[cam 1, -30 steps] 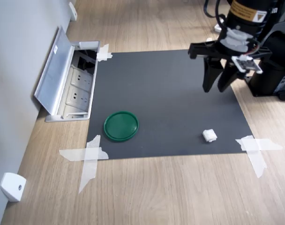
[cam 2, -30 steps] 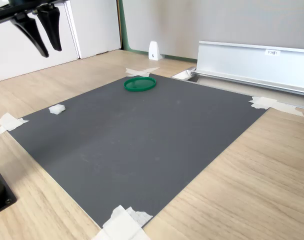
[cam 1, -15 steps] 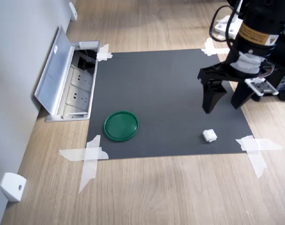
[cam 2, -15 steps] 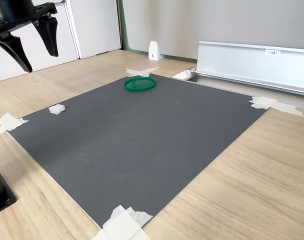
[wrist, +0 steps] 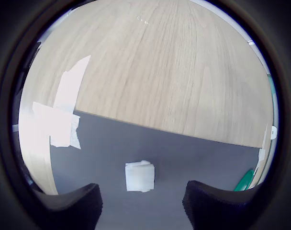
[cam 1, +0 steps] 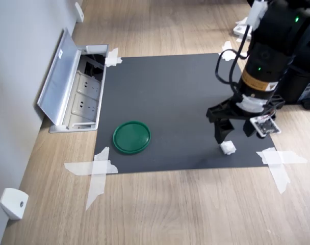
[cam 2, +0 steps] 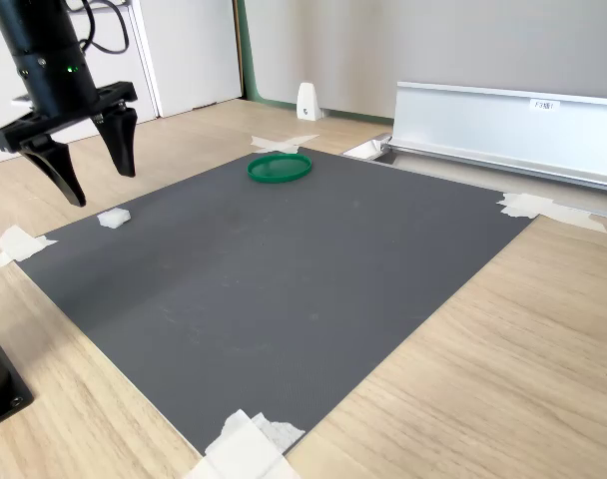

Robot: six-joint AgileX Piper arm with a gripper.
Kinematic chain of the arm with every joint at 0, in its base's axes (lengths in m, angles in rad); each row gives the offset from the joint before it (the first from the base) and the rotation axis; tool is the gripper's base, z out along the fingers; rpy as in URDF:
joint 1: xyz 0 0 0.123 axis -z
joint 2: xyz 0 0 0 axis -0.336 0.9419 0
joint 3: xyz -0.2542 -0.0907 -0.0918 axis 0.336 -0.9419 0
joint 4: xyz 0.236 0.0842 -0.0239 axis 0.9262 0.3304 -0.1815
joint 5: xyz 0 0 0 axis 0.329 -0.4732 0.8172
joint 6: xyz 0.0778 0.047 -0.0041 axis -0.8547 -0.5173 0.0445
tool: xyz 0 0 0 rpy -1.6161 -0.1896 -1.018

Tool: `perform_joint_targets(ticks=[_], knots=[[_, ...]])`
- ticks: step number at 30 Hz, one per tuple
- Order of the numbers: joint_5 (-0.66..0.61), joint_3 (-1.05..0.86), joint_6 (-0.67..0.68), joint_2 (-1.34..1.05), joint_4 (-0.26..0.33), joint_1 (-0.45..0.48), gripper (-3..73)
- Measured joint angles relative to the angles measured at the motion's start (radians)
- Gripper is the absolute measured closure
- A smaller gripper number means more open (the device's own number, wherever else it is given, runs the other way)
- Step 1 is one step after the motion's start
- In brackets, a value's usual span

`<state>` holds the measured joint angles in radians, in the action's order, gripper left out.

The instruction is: Grasp a white terminal and put it on the green lid.

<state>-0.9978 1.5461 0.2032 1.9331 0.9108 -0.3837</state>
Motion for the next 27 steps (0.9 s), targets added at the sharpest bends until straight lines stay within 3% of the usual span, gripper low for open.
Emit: perform_joint_targets(ticks=[15, 27], knots=[[0.115, -0.048, -0.003, 0.051, -0.007, 0.000, -1.5], [0.130, -0.048, -0.064, 0.051, 0.033, 0.000, -1.4]])
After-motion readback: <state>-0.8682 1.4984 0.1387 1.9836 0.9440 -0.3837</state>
